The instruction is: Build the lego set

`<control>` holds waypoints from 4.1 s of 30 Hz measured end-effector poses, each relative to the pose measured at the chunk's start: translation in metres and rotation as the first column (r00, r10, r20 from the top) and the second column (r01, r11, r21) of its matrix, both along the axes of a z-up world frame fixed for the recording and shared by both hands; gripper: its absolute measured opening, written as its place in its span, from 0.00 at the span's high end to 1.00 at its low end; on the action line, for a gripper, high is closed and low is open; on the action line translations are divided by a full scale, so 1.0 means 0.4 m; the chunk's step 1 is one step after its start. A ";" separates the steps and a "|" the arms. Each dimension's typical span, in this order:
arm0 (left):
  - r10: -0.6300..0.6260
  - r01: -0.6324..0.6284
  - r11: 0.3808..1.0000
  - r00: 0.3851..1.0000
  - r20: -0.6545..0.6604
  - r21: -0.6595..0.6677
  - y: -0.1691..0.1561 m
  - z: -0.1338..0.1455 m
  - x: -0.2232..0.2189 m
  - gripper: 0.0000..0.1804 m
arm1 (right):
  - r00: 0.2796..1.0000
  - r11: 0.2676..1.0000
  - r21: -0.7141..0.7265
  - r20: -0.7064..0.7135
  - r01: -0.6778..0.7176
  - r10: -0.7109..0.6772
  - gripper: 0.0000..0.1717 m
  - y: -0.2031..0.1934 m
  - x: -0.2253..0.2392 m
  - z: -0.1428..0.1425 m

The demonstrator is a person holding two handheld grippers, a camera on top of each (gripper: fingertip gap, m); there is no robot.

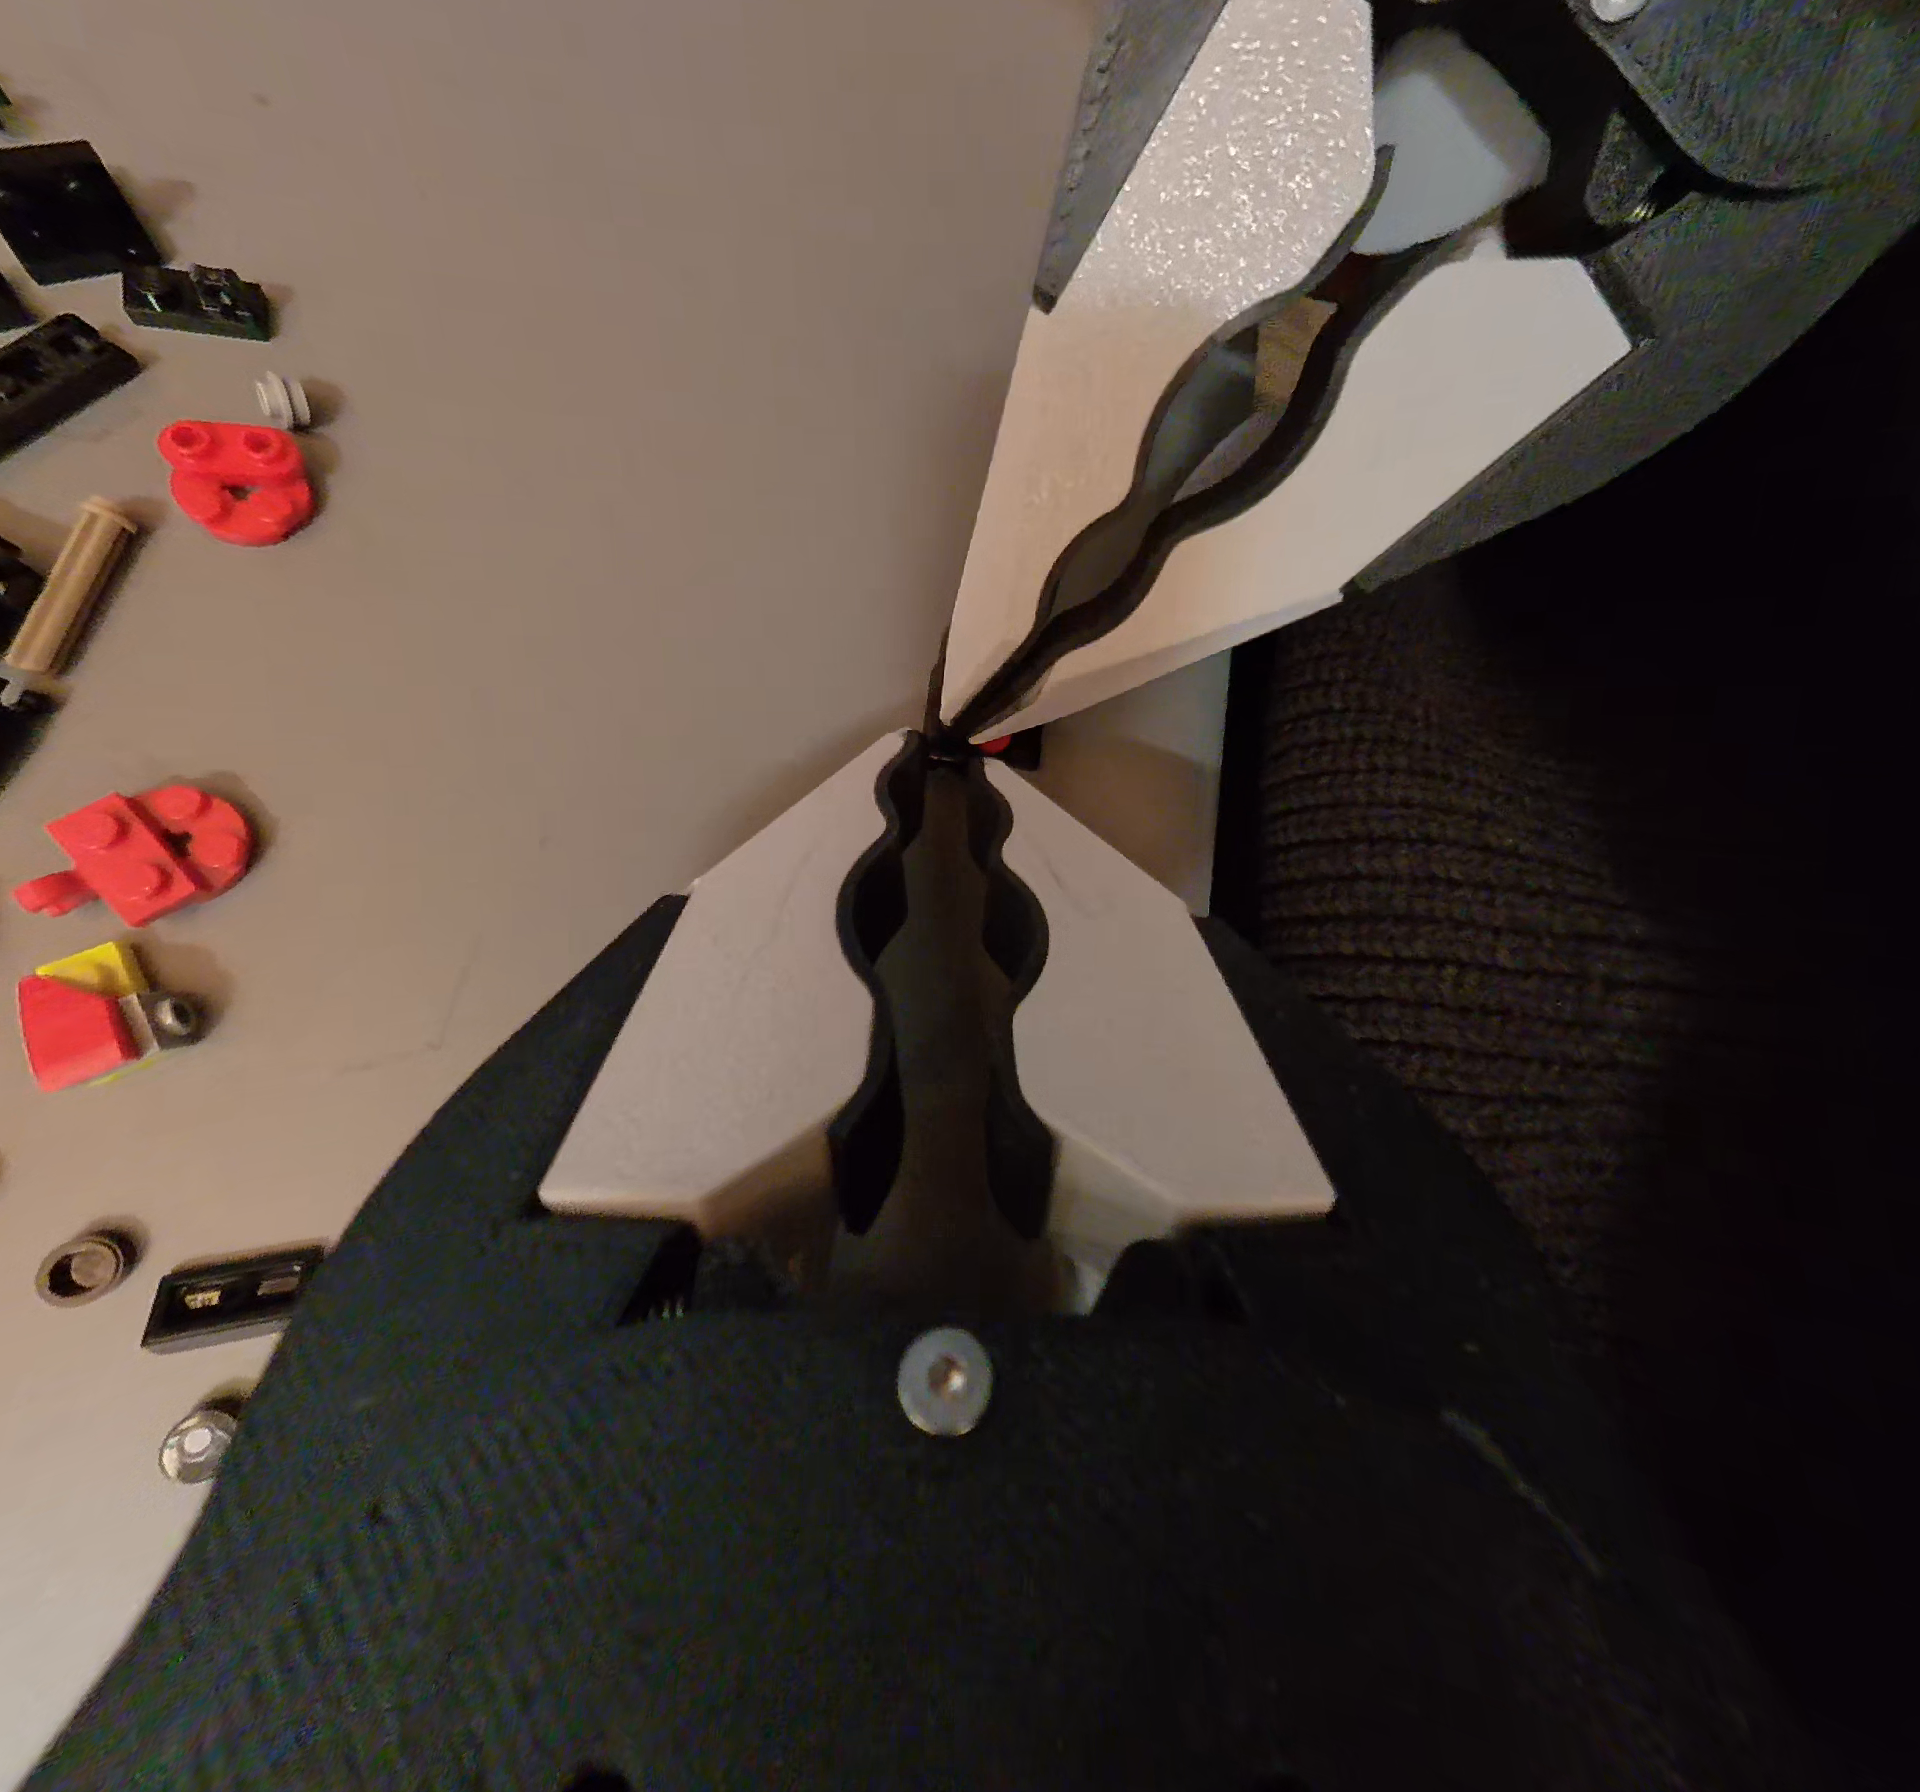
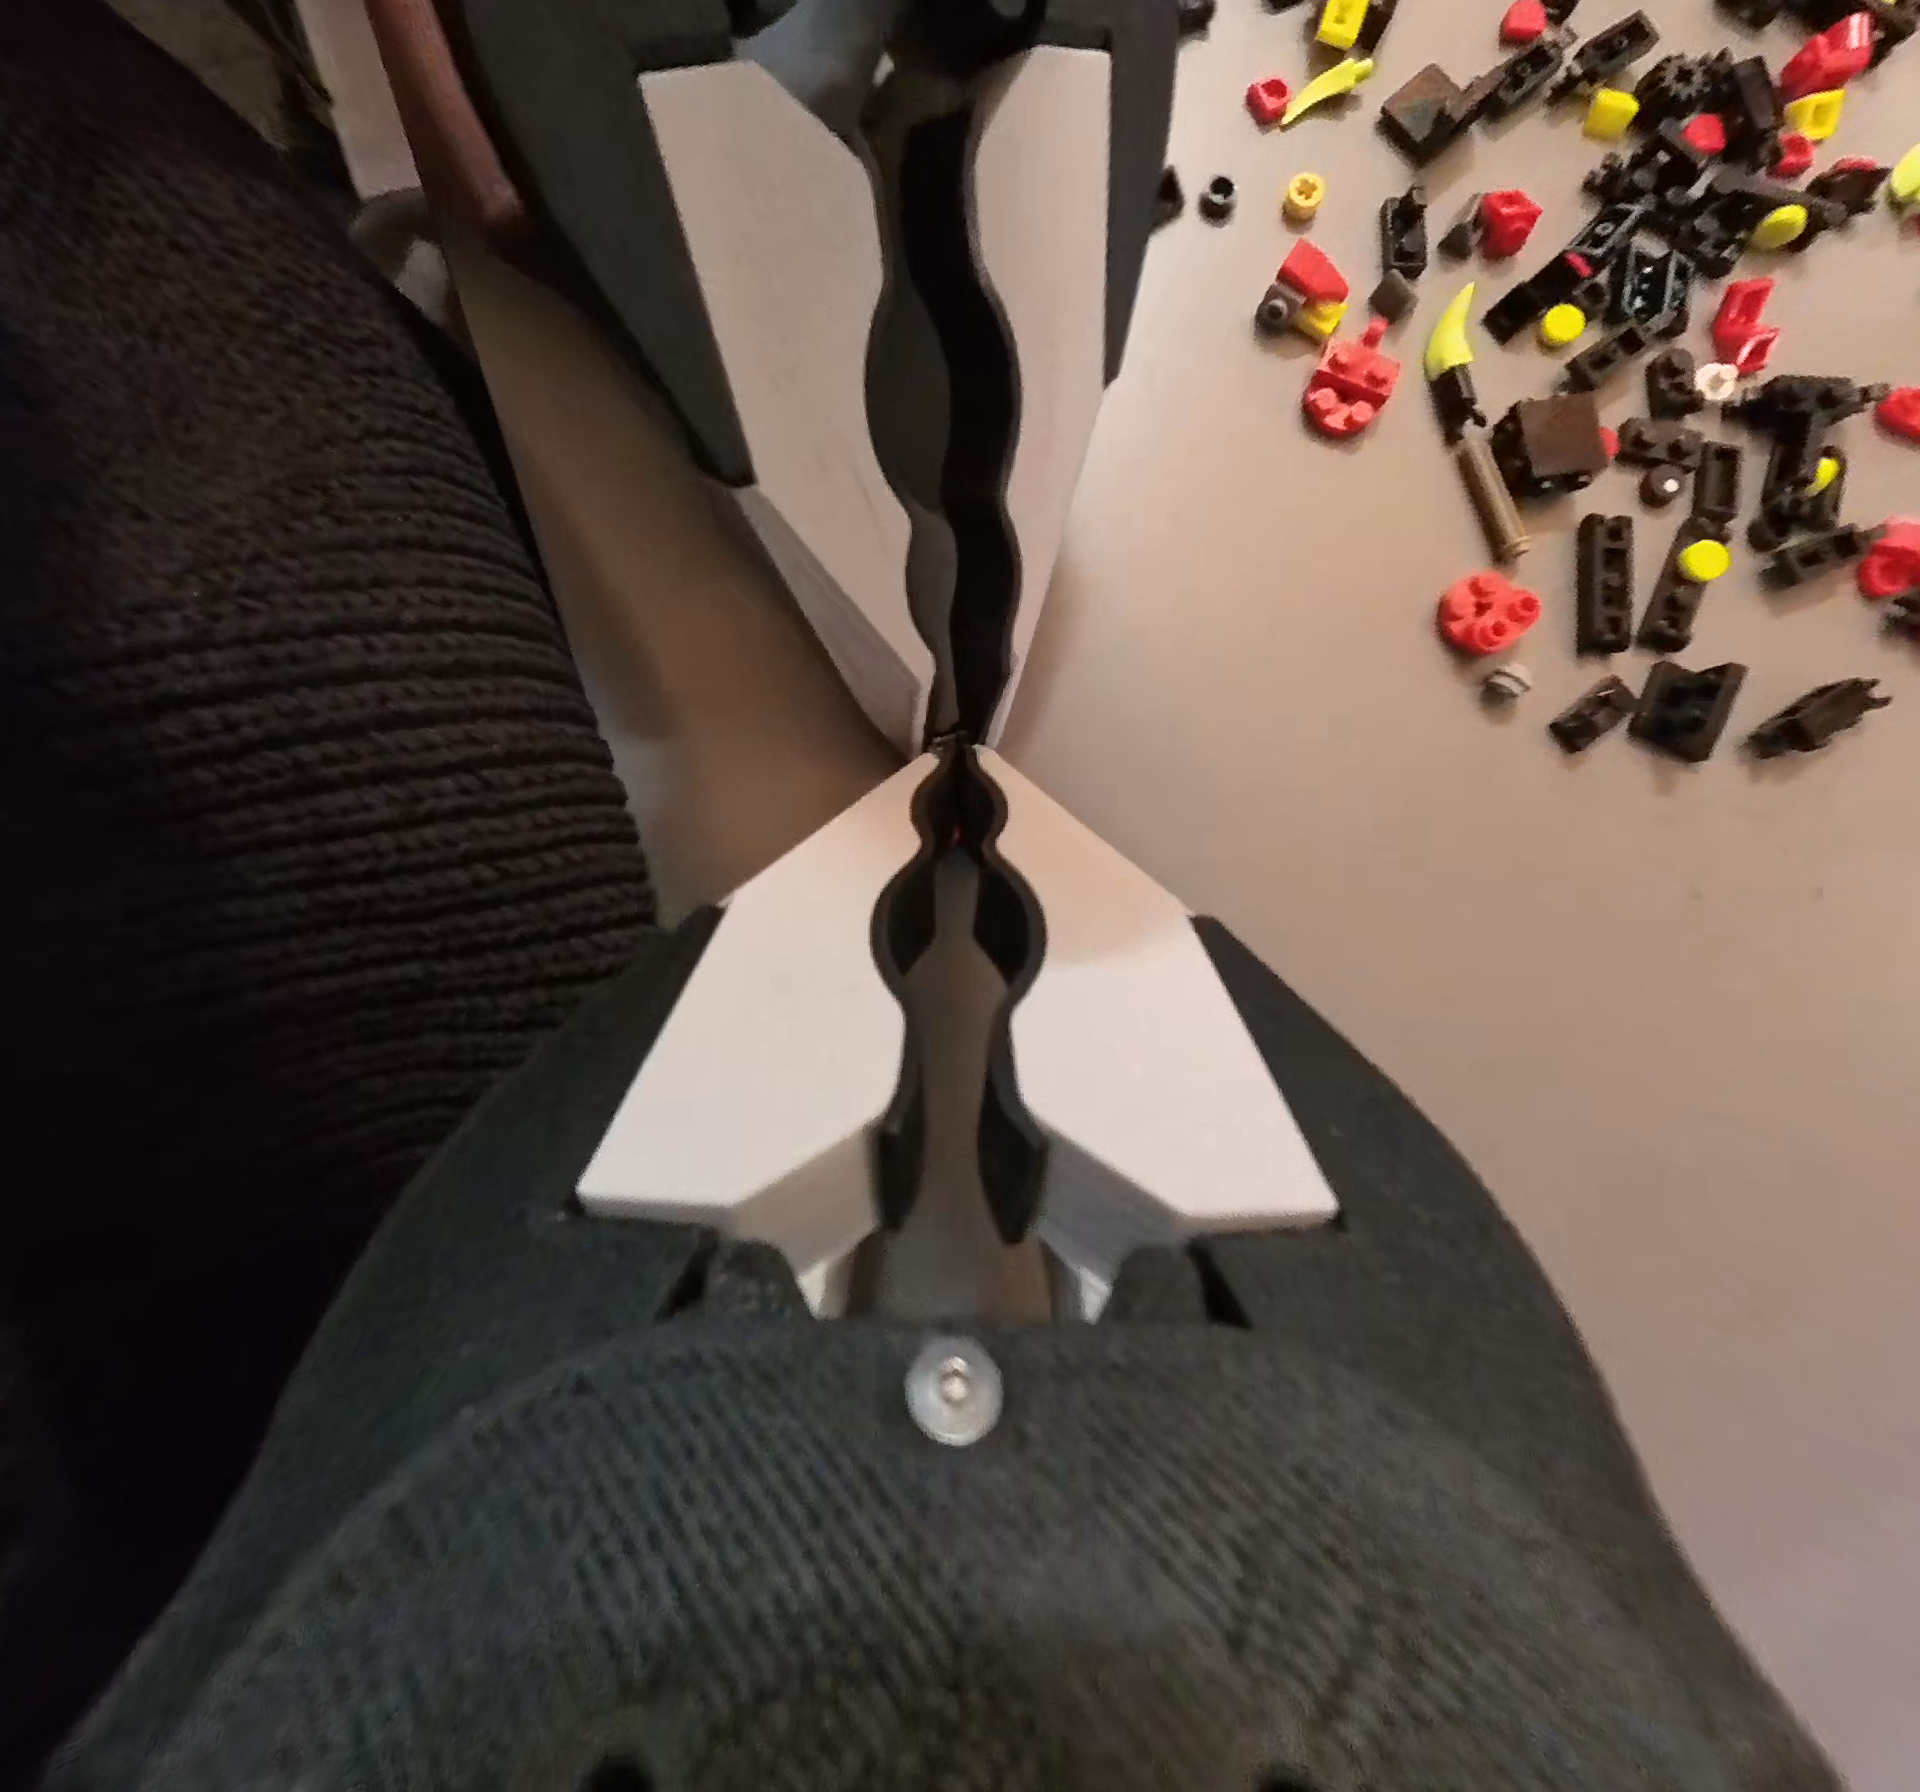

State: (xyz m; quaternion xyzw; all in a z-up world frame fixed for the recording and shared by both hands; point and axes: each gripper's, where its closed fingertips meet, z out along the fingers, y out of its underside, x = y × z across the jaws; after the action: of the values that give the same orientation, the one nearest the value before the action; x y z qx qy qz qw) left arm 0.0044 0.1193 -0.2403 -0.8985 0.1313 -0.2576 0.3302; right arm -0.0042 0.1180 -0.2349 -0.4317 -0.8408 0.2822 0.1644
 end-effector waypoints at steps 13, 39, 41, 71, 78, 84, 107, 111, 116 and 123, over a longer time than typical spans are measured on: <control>-0.008 0.009 1.000 0.999 -0.044 0.011 -0.004 -0.002 0.004 0.97 | 0.999 0.987 -0.162 -0.041 0.005 -0.011 1.00 0.023 0.010 0.034; -0.011 0.011 1.000 0.999 -0.046 0.006 -0.004 -0.003 0.009 0.98 | 0.999 0.999 -0.032 -0.023 -0.032 0.032 1.00 -0.008 0.004 0.000; -0.008 0.008 1.000 0.999 -0.037 0.001 -0.003 -0.003 0.011 0.97 | 1.000 0.996 -0.089 -0.001 -0.014 0.014 1.00 -0.010 0.007 -0.004; 0.008 -0.008 1.000 1.000 -0.029 0.010 0.004 0.002 0.009 0.97 | 0.999 0.997 -0.077 0.048 -0.015 0.018 0.77 0.010 0.066 -0.013; 0.010 -0.010 1.000 0.999 -0.038 0.013 0.002 0.004 0.003 0.97 | 0.996 0.995 -0.042 0.012 -0.091 0.092 0.86 0.037 0.052 -0.016; 0.047 -0.047 0.999 0.998 -0.031 0.007 0.001 0.008 -0.019 0.97 | 0.997 0.994 -0.079 0.013 -0.081 0.082 0.88 0.047 0.032 -0.014; 0.229 -0.235 0.957 0.972 0.054 0.171 0.046 0.099 -0.083 0.97 | 0.967 0.847 -0.484 -0.009 0.218 -0.254 0.86 0.067 -0.040 0.094; 0.253 -0.270 0.933 0.962 0.098 0.237 0.056 0.137 -0.085 0.97 | 0.957 0.734 -0.640 0.008 0.228 -0.291 0.87 0.069 -0.054 0.137; 0.247 -0.263 0.927 0.965 0.090 0.267 0.060 0.147 -0.073 0.98 | 0.958 0.651 -0.726 0.038 0.221 -0.283 0.90 0.043 -0.062 0.155; 0.240 -0.257 0.922 0.966 0.096 0.289 0.062 0.157 -0.064 0.97 | 0.953 0.640 -0.734 0.035 0.228 -0.300 0.97 0.060 -0.066 0.158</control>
State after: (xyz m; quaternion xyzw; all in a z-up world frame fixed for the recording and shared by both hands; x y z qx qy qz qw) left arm -0.0211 0.1440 -0.1773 -0.8396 0.0441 -0.2169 0.4961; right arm -0.0305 0.1419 -0.1719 -0.5660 -0.5776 0.5856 0.0556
